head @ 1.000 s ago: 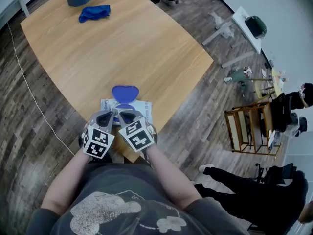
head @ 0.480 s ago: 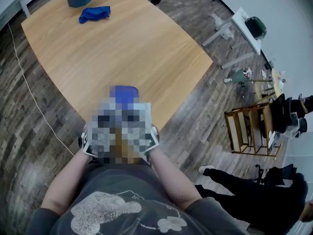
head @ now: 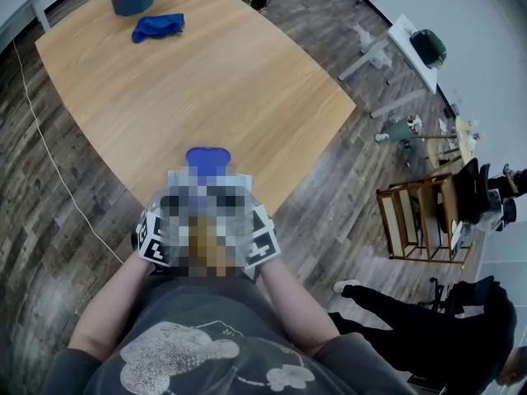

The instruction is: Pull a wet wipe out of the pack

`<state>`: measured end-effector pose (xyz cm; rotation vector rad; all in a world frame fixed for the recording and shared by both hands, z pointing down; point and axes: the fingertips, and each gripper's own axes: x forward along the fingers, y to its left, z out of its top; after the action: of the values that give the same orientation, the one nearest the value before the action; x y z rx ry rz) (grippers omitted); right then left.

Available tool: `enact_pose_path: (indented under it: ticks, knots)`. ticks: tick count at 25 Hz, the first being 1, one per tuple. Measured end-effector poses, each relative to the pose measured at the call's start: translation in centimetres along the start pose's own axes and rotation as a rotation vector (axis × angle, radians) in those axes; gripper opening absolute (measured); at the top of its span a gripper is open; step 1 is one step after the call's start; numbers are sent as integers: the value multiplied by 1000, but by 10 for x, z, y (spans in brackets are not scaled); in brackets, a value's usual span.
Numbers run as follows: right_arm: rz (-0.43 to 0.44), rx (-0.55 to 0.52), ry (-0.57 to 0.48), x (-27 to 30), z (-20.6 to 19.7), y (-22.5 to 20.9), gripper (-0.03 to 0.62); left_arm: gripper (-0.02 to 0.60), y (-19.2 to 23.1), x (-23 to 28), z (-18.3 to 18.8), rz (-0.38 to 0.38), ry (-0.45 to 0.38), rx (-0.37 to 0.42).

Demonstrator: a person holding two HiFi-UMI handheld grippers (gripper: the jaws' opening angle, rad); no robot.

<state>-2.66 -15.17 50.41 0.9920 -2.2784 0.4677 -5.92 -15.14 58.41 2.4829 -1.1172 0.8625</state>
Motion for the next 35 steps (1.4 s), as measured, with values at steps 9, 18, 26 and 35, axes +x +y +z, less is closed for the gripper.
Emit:
enact_pose_path:
  ticks: [9,18,26,35]
  knots:
    - [-32,1,-101,-26,28,-15,-8,25,4,1,1,10,9,-20]
    - [-101,9,-144,-49,29,-54,-8,25,5,2,2,29,11,-43]
    - [-175,30,-173,-66,30,-103,-8,25,10,-1,7,69,7,-70]
    - [-130,11,-221,-74,40,-106,-8,57,9,-17,19,123,-18,-110]
